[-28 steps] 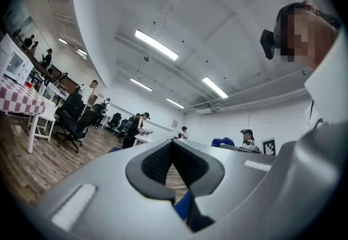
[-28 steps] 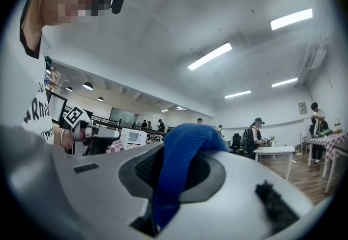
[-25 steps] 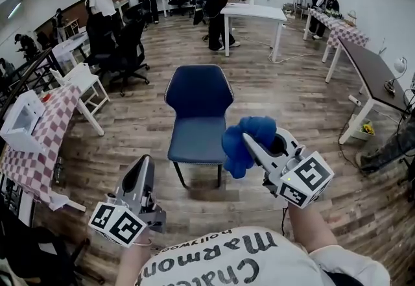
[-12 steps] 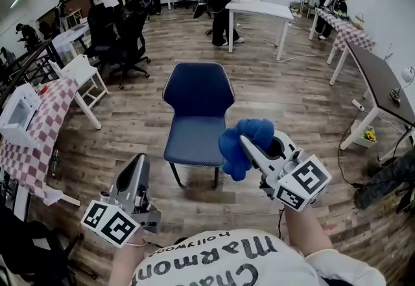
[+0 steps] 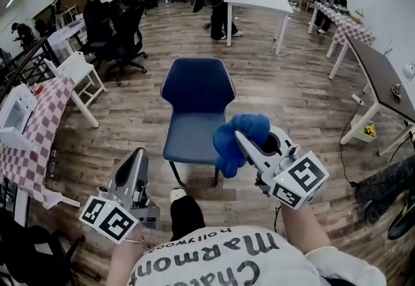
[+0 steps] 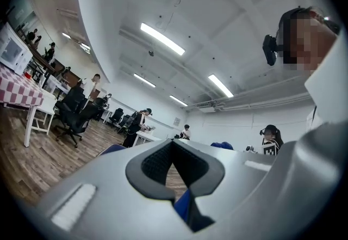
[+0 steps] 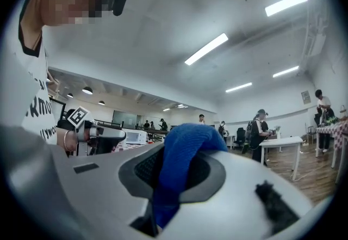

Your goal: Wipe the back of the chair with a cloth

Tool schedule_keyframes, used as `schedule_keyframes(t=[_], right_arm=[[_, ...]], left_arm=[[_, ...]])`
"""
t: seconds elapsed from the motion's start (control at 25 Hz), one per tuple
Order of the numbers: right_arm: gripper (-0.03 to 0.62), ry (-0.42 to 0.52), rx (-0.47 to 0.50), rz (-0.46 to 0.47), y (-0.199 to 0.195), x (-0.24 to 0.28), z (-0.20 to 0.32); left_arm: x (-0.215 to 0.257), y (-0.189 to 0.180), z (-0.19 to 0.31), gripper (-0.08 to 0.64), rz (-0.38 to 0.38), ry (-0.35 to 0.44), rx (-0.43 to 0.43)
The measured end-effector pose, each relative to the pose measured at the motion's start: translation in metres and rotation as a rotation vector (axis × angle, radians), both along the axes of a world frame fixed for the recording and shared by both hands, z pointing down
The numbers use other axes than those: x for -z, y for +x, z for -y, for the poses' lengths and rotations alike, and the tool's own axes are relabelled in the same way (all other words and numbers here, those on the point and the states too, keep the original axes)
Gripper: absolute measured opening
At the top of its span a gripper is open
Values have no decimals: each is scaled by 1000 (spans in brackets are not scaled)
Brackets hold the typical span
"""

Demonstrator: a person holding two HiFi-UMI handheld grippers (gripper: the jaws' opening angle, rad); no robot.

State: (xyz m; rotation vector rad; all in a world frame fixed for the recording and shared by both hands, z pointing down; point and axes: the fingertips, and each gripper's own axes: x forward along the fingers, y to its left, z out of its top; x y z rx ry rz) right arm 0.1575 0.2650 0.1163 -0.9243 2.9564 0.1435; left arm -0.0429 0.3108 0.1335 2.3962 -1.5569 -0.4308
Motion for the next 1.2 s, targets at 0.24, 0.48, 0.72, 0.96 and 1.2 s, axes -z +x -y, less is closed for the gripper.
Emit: schedule_keyframes(t=[0.24,0.48,0.72,0.96,1.2], right_arm=[[64,-15,-34,-23,-8,-5,26],[64,-6,-78,-42,-26,-4,68],[64,-5,-146,-34,-47,8,117],[64,-2,-211,-14,-78,20,164],[64,-13,-273,7,-106,21,207]], left_arm=[[-3,-1,40,9,-4,6,-68],[0,-20,94,8,-15,16,-106],[12,-50,152,8,-22,25,-154],[25,-82,211,8,3,30,-213],[29,-111,262,8,36,41,-263]])
